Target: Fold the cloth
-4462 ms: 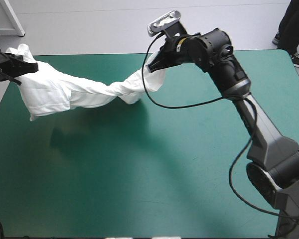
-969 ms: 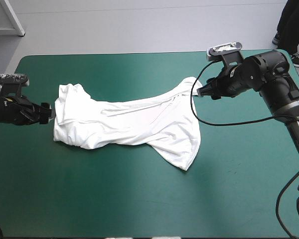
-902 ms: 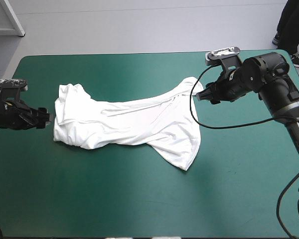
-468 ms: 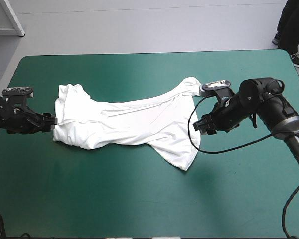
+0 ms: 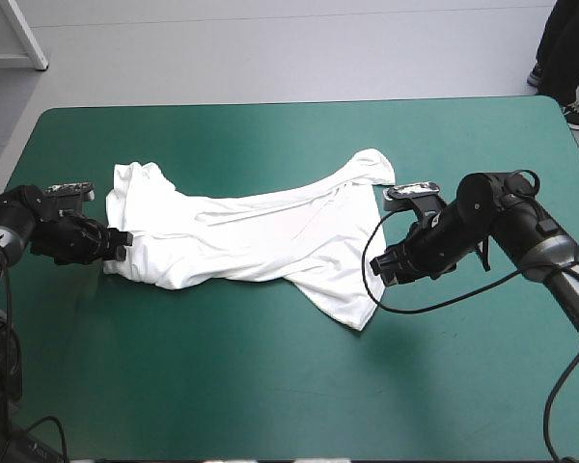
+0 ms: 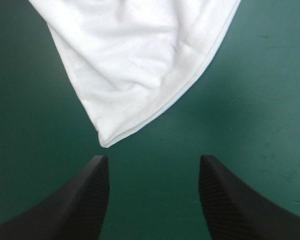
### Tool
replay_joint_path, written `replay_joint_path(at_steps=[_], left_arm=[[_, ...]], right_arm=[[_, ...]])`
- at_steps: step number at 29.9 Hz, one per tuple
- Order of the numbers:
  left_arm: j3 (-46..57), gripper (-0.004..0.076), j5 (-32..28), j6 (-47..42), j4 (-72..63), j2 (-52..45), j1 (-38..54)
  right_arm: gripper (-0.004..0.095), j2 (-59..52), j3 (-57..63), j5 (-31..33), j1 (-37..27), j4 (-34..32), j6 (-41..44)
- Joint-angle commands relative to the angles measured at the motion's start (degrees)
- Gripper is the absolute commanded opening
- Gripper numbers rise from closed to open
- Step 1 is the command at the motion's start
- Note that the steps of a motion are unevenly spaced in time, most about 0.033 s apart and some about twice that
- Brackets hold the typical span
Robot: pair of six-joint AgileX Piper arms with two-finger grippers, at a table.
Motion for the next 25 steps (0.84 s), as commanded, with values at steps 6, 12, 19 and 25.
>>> replay_joint_path(at_steps=[6,12,19,25], left_arm=[[-1.3,0.0332,0.1,1.5,-3.3,1.5,0.0],[-1.3,0.0047,0.8,2.4,-3.5,1.4,0.0],[-1.3,0.0019,0.5,3.2,-3.5,1.4,0.0],[-1.3,0.0019,-0.2,3.2,-3.5,1.4,0.0]], right_arm=[[0.0509,-3.2,-1.1,-0.9,3.4,1.8,-0.2],[0.0509,-2.3,-1.1,-7.2,11.6,0.9,1.5],[0.0509,3.7,-1.1,-8.8,16.3,-6.0,4.6],[0.0509,10.1,-1.1,-10.0,17.3,-8.4,3.0]])
